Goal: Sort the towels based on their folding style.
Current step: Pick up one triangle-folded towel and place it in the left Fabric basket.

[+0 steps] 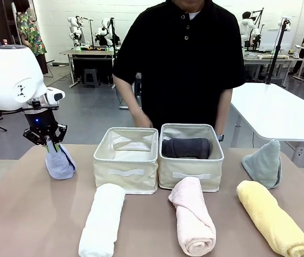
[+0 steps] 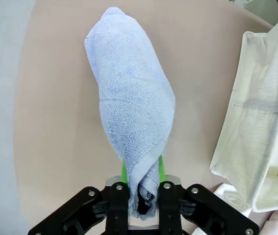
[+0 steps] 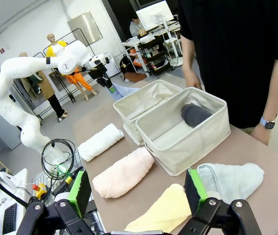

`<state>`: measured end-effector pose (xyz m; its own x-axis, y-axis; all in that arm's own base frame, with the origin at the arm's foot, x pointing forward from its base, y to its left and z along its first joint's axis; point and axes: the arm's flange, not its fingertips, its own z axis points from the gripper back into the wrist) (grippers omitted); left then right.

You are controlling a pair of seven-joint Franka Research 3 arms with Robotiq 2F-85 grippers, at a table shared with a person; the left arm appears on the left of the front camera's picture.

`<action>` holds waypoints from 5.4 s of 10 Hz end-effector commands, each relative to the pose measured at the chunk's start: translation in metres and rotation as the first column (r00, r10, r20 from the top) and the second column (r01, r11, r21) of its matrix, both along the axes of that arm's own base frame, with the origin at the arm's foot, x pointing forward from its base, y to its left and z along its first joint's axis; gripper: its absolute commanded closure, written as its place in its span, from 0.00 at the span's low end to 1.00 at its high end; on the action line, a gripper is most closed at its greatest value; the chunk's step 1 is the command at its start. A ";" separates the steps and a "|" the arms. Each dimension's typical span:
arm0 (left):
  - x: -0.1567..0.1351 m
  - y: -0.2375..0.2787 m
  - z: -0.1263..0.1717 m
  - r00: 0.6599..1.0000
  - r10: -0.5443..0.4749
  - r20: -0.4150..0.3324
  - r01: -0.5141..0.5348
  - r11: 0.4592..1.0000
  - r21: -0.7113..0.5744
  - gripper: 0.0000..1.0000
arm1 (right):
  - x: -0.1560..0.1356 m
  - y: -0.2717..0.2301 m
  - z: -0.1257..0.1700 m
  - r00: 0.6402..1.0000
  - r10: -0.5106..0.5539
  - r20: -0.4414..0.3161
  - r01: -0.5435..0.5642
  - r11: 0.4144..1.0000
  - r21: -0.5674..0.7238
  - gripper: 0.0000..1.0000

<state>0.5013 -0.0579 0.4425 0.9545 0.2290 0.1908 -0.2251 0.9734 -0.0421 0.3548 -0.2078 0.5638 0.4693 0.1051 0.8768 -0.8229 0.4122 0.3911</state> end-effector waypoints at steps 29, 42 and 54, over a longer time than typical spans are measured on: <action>-0.092 -0.075 0.302 -0.392 -0.882 -0.260 0.911 -0.412 0.024 0.86 | 0.001 0.000 0.000 1.000 0.008 0.014 -0.008 1.000 0.008 0.00; -0.007 -0.205 0.208 -0.341 -0.891 -0.301 0.924 -0.377 0.070 0.86 | 0.001 0.000 0.000 1.000 0.008 0.014 -0.008 1.000 0.008 0.00; 0.052 -0.249 0.145 -0.370 -0.847 -0.380 0.902 -0.425 0.069 0.86 | 0.001 0.000 0.000 1.000 0.008 0.014 -0.008 1.000 0.008 0.00</action>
